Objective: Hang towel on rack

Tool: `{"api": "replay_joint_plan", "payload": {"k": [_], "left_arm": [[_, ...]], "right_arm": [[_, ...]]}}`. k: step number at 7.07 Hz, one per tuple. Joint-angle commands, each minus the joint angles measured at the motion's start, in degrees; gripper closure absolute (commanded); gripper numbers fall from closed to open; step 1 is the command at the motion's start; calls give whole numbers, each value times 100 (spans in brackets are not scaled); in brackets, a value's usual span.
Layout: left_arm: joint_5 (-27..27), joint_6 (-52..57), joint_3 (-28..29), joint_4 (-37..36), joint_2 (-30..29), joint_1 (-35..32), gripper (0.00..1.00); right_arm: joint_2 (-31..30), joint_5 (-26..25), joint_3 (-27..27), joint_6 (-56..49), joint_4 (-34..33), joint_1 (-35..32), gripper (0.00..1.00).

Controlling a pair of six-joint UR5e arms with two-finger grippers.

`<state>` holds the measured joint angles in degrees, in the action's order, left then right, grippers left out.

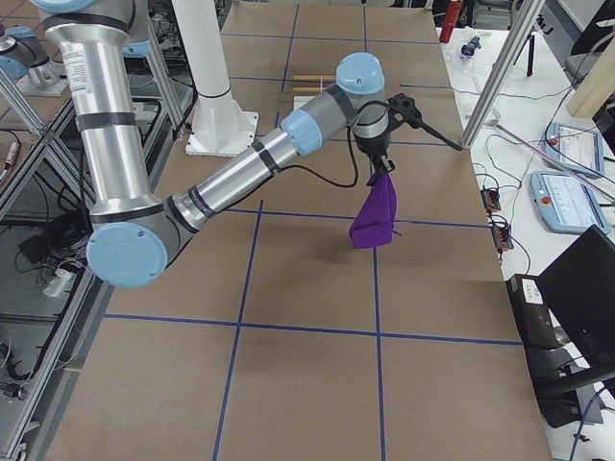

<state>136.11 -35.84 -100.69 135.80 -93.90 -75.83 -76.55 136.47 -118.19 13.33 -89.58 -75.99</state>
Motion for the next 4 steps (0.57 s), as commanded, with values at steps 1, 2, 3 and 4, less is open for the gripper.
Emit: {"api": "replay_joint_plan", "payload": {"k": [1,2,3,4], "left_arm": [[-31,-2406,-188,-210,-845,864,0],[-449,-3410,-267,-568,-1398,1295,0],[-888,-4143,-259,-1277,-2091,1813,0],[-1406,-4959,-250,-2084,-2741,2331,14]], "right_arm": [[804,-966,-168,1770,351,1352,100],[895,-1817,-317,2317,571,2107,100],[1000,-2348,-371,2653,765,2680,100],[1210,-2771,-380,2892,906,3130,100]]}}
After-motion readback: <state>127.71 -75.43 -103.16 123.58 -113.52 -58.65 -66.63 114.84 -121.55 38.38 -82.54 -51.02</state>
